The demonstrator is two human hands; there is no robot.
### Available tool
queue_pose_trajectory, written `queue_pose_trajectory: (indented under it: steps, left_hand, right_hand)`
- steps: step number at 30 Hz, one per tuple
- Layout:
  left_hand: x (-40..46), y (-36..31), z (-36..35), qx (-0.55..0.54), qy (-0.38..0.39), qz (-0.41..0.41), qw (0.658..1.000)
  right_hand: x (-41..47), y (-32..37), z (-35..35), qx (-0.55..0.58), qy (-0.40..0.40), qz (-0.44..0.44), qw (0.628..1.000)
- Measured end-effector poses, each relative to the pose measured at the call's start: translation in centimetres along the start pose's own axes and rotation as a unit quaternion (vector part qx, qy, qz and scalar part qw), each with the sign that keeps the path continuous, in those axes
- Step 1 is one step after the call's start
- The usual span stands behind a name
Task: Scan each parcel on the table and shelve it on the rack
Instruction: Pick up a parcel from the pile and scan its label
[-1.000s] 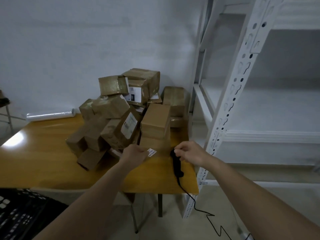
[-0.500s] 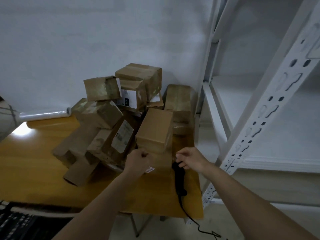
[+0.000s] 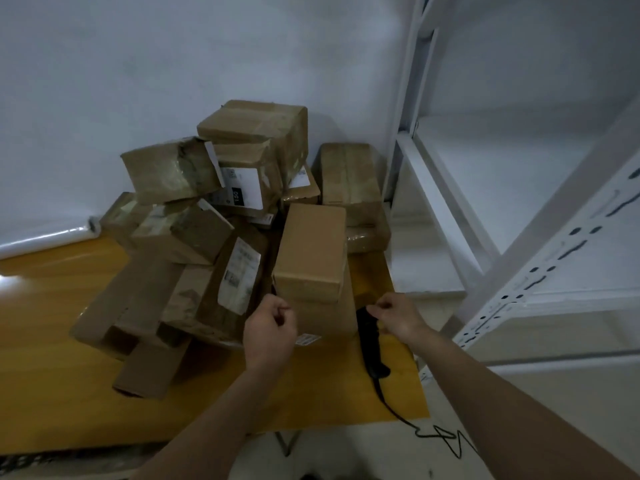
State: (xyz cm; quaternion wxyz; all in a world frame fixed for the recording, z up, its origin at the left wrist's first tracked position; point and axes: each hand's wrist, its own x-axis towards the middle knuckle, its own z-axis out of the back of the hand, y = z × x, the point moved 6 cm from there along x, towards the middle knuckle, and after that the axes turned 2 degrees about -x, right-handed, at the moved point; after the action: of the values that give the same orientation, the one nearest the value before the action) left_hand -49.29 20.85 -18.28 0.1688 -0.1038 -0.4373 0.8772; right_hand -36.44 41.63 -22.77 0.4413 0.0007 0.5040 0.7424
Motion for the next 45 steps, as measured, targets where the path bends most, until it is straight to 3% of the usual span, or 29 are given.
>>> queue_pose_trajectory:
  steps: [5,9,19,25,30,35,41,45]
  left_hand:
    - [-0.1,1.7,-2.0,0.046,0.079,-0.010,0.996]
    - [-0.5,2.4,-3.2,0.051,0.125,0.029,0.990]
    - [0.1,2.8,-3.3,0.001,0.109,0.093,0.990]
    - [0.2,3.0,-3.5,-0.031,0.124,0.115,0.985]
    - [-0.4,2.6,-3.1,-0.035,0.116,0.093,0.988]
    - [-0.9,0.7,-2.4,-0.037,0.076,0.051,0.995]
    - [-1.0,-3.1,0.3,-0.033,-0.087,-0.049,0.994]
    - [0.2,-4.8,0.2,-0.032,-0.102,-0.040,0.993]
  right_hand:
    - [0.3,-3.4,-1.4,-0.042,0.017,-0.035,0.998]
    - [1.1,-5.4,-2.4,-0.088,0.053,-0.052,0.993]
    - [3.9,-9.3,-6.2,-0.113,0.082,-0.108,0.984]
    - [4.9,-11.0,-7.5,-0.084,0.037,-0.138,0.986]
    - [5.4,-10.9,-7.4,-0.042,0.092,-0.173,0.980]
    - [4.5,-9.0,-5.7,0.083,0.090,-0.164,0.979]
    - [2.3,-4.3,-1.8,0.160,0.053,-0.111,0.979]
    - [0.6,-0.4,0.4,0.183,0.047,-0.074,0.979]
